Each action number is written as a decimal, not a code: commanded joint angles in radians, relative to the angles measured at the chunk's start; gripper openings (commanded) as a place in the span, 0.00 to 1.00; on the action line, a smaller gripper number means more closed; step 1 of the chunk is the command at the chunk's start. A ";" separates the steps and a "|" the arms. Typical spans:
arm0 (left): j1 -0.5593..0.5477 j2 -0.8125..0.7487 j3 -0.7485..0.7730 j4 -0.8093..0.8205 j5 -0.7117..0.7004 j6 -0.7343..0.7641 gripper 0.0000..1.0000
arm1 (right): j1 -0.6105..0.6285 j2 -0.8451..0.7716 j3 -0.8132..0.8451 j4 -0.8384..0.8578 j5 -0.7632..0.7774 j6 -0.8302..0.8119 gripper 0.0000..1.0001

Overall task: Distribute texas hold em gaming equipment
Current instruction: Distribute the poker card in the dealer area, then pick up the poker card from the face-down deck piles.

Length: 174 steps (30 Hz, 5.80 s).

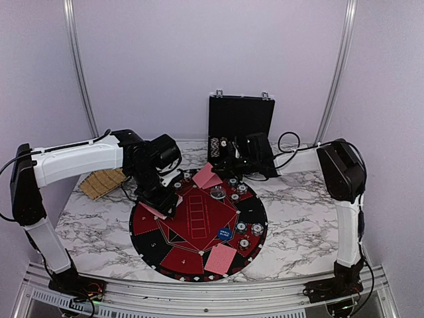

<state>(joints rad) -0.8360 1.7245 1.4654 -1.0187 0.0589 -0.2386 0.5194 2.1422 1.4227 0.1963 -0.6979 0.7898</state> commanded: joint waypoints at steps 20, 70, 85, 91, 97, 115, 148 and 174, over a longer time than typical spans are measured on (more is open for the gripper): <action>0.013 -0.016 0.000 0.000 0.007 0.012 0.41 | -0.015 0.132 0.199 -0.236 0.230 -0.142 0.14; -0.013 0.017 0.030 0.012 0.000 0.014 0.41 | 0.191 -0.193 -0.140 -0.018 -0.214 -0.020 0.83; -0.015 0.001 0.016 0.017 0.006 0.015 0.41 | 0.266 -0.087 -0.069 0.086 -0.249 0.081 0.80; -0.015 -0.003 0.010 0.020 0.009 0.016 0.41 | 0.283 -0.059 -0.045 0.122 -0.266 0.113 0.80; -0.016 -0.006 0.006 0.022 0.011 0.015 0.41 | 0.308 -0.020 0.000 0.124 -0.276 0.123 0.80; -0.015 -0.026 0.001 0.022 0.007 0.015 0.41 | 0.319 0.045 0.040 0.043 -0.242 0.065 0.60; -0.016 -0.020 -0.013 0.023 0.006 0.017 0.41 | 0.258 -0.083 -0.021 0.044 -0.206 0.045 0.38; -0.015 -0.020 -0.017 0.024 -0.004 0.010 0.41 | 0.236 -0.144 -0.077 0.119 -0.244 0.102 0.03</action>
<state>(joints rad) -0.8463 1.7348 1.4555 -0.9993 0.0612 -0.2348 0.7677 2.0415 1.3560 0.2802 -0.9264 0.8810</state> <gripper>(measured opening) 0.653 0.055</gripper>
